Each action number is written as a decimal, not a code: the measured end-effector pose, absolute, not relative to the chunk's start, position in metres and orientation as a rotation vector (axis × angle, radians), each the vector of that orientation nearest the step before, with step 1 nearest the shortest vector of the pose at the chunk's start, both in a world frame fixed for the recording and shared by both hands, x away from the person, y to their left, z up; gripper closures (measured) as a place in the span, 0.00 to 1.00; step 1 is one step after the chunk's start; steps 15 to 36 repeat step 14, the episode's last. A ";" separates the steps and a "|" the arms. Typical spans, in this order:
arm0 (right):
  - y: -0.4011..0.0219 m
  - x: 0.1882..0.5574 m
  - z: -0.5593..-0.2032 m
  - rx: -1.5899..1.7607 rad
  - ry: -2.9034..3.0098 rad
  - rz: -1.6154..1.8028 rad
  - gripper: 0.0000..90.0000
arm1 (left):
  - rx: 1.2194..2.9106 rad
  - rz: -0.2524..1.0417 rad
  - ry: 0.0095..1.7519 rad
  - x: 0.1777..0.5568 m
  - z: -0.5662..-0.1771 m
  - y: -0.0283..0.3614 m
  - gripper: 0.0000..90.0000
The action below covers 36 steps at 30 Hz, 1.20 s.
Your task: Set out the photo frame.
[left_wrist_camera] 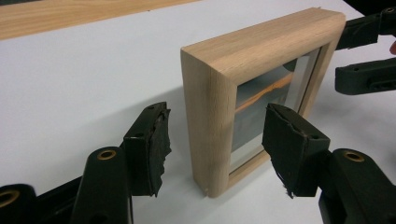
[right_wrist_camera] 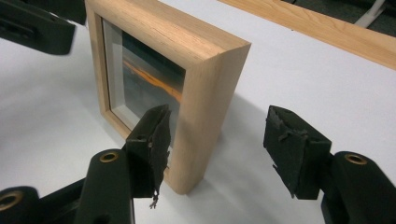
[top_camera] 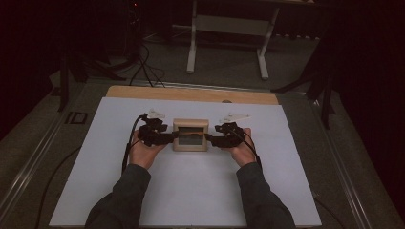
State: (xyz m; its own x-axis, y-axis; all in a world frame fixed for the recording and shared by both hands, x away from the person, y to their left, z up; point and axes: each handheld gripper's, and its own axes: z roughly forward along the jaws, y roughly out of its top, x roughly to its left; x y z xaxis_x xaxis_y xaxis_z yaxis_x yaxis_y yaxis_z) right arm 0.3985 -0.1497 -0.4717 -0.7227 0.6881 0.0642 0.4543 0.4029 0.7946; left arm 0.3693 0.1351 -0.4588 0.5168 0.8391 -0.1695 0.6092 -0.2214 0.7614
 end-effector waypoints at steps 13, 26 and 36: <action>-0.178 0.381 -0.461 1.012 2.362 1.211 0.44 | 1.900 0.410 1.242 0.334 -0.458 0.186 0.44; -0.181 0.379 -0.463 1.024 2.358 1.209 0.44 | 1.895 0.419 1.254 0.329 -0.460 0.192 0.44; -0.181 0.379 -0.463 1.024 2.358 1.209 0.44 | 1.895 0.419 1.254 0.329 -0.460 0.192 0.44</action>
